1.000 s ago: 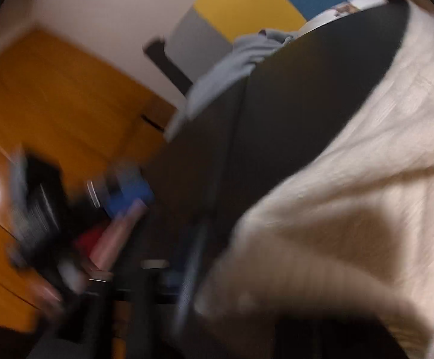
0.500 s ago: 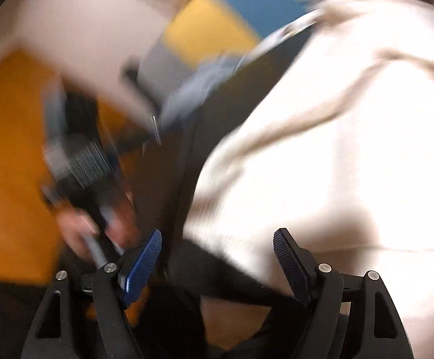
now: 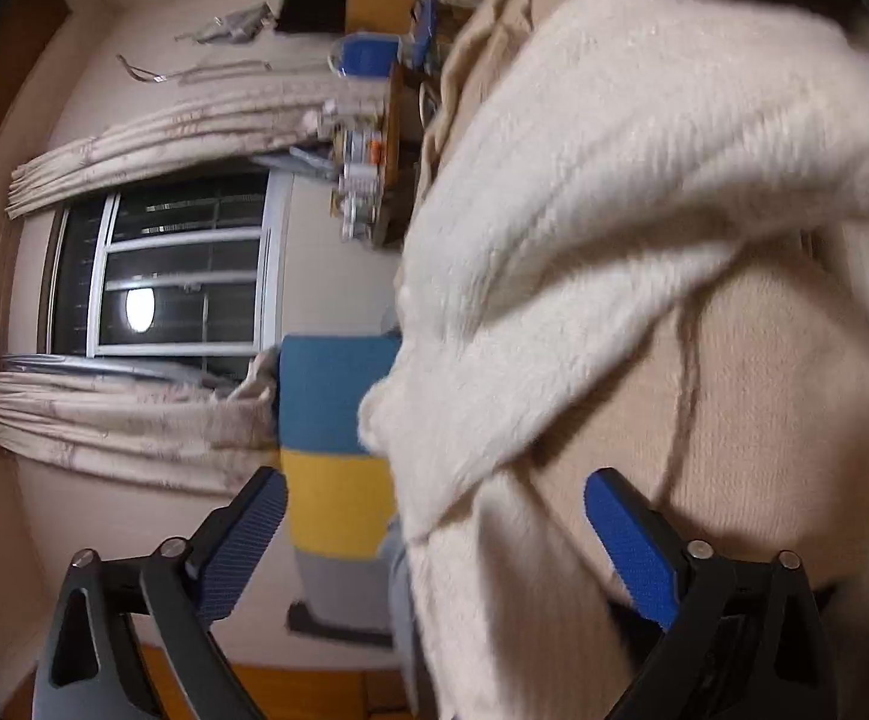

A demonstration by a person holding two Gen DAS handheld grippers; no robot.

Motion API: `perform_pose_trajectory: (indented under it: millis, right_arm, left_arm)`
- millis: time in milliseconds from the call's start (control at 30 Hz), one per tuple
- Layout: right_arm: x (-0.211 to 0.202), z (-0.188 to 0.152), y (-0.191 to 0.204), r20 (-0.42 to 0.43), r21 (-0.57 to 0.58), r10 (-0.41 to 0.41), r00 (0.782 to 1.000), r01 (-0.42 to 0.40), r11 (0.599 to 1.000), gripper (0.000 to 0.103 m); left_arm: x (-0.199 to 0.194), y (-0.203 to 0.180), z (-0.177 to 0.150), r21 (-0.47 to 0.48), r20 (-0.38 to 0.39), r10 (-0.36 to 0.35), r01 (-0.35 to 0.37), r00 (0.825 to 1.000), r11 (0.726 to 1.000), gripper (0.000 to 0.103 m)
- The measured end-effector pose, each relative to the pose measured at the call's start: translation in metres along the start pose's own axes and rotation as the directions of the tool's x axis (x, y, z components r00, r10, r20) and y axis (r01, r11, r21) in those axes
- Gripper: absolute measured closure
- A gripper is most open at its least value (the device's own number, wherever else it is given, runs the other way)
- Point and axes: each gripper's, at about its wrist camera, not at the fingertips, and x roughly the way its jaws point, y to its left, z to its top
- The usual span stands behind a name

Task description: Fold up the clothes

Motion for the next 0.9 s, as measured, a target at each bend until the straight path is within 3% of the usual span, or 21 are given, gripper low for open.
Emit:
perform_pose_trajectory:
  millis: [100,167,233,300,400,500,600,667,700,733,767,800,867,900]
  right_arm:
    - [0.007,-0.011,0.002,0.05,0.003,0.016,0.999,-0.016,1.0,0.023]
    - [-0.002,-0.009,0.006,0.078,-0.017,-0.016,0.997,0.017,1.0,0.035]
    - [0.001,-0.01,0.012,0.105,-0.045,-0.077,0.991,0.083,0.996,0.064]
    - [0.003,-0.011,0.019,0.13,-0.081,-0.134,0.982,0.146,0.986,0.085]
    - [-0.001,-0.013,0.04,0.153,-0.201,-0.194,0.969,0.223,0.954,0.087]
    - [0.014,-0.024,0.085,0.107,-0.413,-0.177,0.978,0.206,0.887,0.087]
    - [0.06,-0.06,0.136,-0.028,-0.636,-0.173,0.984,0.116,0.763,0.087]
    - [0.091,-0.108,0.163,-0.198,-0.741,-0.161,0.967,-0.04,0.67,0.087]
    - [0.104,-0.141,0.173,-0.289,-0.784,-0.173,0.942,-0.129,0.607,0.087]
    - [0.117,-0.181,0.18,-0.388,-0.809,-0.204,0.899,-0.226,0.543,0.087]
    - [0.128,-0.223,0.182,-0.492,-0.806,-0.246,0.835,-0.33,0.492,0.087]
    - [0.135,-0.259,0.18,-0.565,-0.792,-0.287,0.774,-0.41,0.452,0.087]
    - [0.133,-0.317,0.166,-0.654,-0.751,-0.351,0.67,-0.52,0.406,0.086]
    - [0.128,-0.339,0.157,-0.676,-0.737,-0.378,0.633,-0.556,0.385,0.082]
  left_arm:
    - [0.002,-0.001,-0.003,0.017,0.009,0.017,-0.017,1.0,1.0,0.029]
    - [0.002,-0.001,-0.004,0.017,0.013,0.022,-0.022,1.0,1.0,0.029]
    - [0.002,-0.002,-0.005,0.013,0.016,0.023,-0.023,1.0,1.0,0.029]
    - [0.002,-0.001,-0.005,0.001,0.019,0.013,-0.013,1.0,1.0,0.029]
    - [-0.008,0.011,-0.008,-0.071,0.031,-0.035,0.037,0.999,0.997,0.029]
    - [-0.025,0.036,-0.014,-0.206,0.061,-0.086,0.097,0.994,0.974,0.029]
    - [-0.045,0.065,-0.022,-0.314,0.103,-0.06,0.09,0.993,0.945,0.029]
    - [-0.064,0.084,-0.03,-0.374,0.138,-0.007,0.059,0.99,0.926,0.029]
    - [-0.073,0.093,-0.034,-0.399,0.152,0.03,0.034,0.988,0.916,0.029]
    - [-0.082,0.1,-0.037,-0.418,0.165,0.069,0.006,0.984,0.908,0.029]
    - [-0.091,0.109,-0.041,-0.442,0.18,0.106,-0.016,0.978,0.897,0.03]
    - [-0.105,0.121,-0.047,-0.483,0.201,0.151,-0.036,0.968,0.875,0.03]
    - [-0.125,0.14,-0.056,-0.547,0.225,0.214,-0.059,0.95,0.835,0.033]
    - [-0.136,0.152,-0.062,-0.579,0.216,0.262,-0.093,0.941,0.81,0.031]
